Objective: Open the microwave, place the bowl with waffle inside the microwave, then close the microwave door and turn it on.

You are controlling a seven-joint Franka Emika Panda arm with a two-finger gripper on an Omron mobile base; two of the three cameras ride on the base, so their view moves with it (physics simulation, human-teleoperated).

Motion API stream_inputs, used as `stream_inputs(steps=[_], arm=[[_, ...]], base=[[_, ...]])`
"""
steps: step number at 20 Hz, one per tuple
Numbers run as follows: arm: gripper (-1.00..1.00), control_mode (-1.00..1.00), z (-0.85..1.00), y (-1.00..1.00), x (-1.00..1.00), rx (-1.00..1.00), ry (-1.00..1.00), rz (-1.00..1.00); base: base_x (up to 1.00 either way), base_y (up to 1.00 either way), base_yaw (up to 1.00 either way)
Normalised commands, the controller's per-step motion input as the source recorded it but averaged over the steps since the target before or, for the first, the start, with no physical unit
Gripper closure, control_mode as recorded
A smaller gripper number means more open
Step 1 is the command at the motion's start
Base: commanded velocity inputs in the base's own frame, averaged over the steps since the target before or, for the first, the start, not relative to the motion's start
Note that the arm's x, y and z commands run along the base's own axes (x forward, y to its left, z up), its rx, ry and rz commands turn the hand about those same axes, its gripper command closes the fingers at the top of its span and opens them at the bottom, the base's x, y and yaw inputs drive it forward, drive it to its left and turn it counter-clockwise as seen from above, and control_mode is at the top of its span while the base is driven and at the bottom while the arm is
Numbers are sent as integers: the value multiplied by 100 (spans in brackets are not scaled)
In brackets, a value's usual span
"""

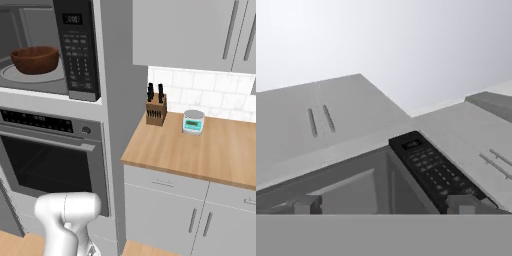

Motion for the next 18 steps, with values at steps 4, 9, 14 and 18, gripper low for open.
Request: stream_inputs(steps=[4,9,14,18], arm=[[-100,-100,25,53,-37,10,-19,0],[-100,-100,5,73,-6,1,-14,0],[-100,-100,-6,91,2,-5,-9,0],[100,-100,-10,92,9,-9,0,0]], base=[[0,0,0],[0,0,0],[0,0,0],[0,0,0]])
